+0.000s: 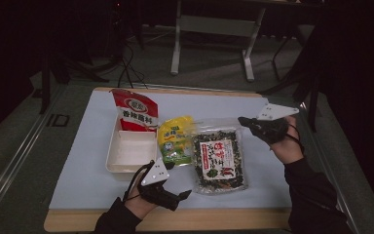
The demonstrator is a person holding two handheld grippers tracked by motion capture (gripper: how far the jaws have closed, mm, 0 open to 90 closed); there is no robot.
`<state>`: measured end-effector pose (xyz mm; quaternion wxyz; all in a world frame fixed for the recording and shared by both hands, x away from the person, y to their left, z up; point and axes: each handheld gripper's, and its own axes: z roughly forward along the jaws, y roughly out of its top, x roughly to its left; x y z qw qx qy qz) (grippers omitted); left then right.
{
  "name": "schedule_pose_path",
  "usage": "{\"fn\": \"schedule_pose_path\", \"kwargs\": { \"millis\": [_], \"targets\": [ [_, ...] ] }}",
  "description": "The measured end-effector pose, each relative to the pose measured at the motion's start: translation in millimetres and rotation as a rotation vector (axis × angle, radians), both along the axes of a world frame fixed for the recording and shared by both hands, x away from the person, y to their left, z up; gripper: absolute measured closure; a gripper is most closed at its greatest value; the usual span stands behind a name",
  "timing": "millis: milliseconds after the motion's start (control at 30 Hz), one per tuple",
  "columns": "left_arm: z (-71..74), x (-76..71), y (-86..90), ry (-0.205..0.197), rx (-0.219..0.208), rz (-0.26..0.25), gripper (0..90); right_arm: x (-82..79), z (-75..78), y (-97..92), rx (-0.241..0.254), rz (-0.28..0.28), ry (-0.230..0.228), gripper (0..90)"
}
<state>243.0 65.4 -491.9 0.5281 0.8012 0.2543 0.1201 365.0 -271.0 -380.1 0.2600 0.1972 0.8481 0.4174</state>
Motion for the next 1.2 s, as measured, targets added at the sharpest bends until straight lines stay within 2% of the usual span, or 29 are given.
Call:
{"fn": "schedule_pose_path", "kwargs": {
  "millis": [100,167,333,433,567,633,767,833,867,900,967,1000,1033,1100,1167,1200],
  "targets": [
    [-3.4,6.5,-2.8,0.028,-0.001,-0.008,2.6,-11.5,5.5,-1.6,0.023,0.026,-0.016,90.0],
    [-6.1,10.7,-5.6,0.04,-0.001,-0.002,5.7,-17.8,8.5,-3.0,0.021,0.035,-0.031,90.0],
    [-8.9,19.3,-18.2,0.083,0.015,-0.008,6.1,-34.8,15.7,-9.1,0.032,0.067,-0.052,90.0],
    [-4.7,20.1,-27.0,0.064,0.054,0.017,6.0,-45.6,20.7,-13.2,0.041,0.095,-0.063,90.0],
    [-0.8,29.3,-29.4,0.066,0.045,0.045,5.7,-58.6,27.3,-16.6,0.038,0.125,-0.084,90.0],
    [0.3,35.8,-29.9,0.067,0.044,0.042,6.1,-63.1,29.7,-16.9,0.027,0.13,-0.095,90.0],
    [1.8,47.7,-37.2,0.082,0.01,-0.011,8.0,-68.7,32.8,-16.3,0.021,0.14,-0.113,90.0],
    [1.9,54.1,-41.9,0.111,-0.019,-0.021,12.5,-70.1,34.2,-15.9,0.022,0.149,-0.112,90.0],
    [2.1,57.2,-44.0,0.137,-0.039,-0.056,16.1,-70.5,34.5,-15.5,0.023,0.15,-0.114,90.0],
    [2.4,59.0,-45.4,0.142,-0.047,-0.083,17.3,-70.7,34.8,-15.3,0.027,0.156,-0.108,90.0],
    [2.9,60.9,-47.8,0.142,-0.038,-0.128,25.5,-71.0,35.0,-14.4,0.025,0.16,-0.107,90.0],
    [3.0,60.0,-48.2,0.126,-0.023,-0.132,27.2,-71.2,35.3,-14.3,0.027,0.161,-0.109,90.0],
    [2.9,58.4,-47.4,0.101,-0.01,-0.135,35.2,-71.4,36.2,-14.6,0.031,0.163,-0.107,90.0],
    [1.4,57.4,-46.4,0.118,-0.018,-0.173,47.9,-71.8,38.3,-16.1,0.036,0.162,-0.107,90.0],
    [2.3,53.9,-45.6,0.113,-0.025,-0.208,61.7,-72.6,40.3,-17.0,0.043,0.161,-0.104,90.0],
    [4.0,51.8,-45.7,0.102,-0.014,-0.217,67.8,-73.1,40.7,-16.9,0.041,0.161,-0.107,90.0]
  ]
}}
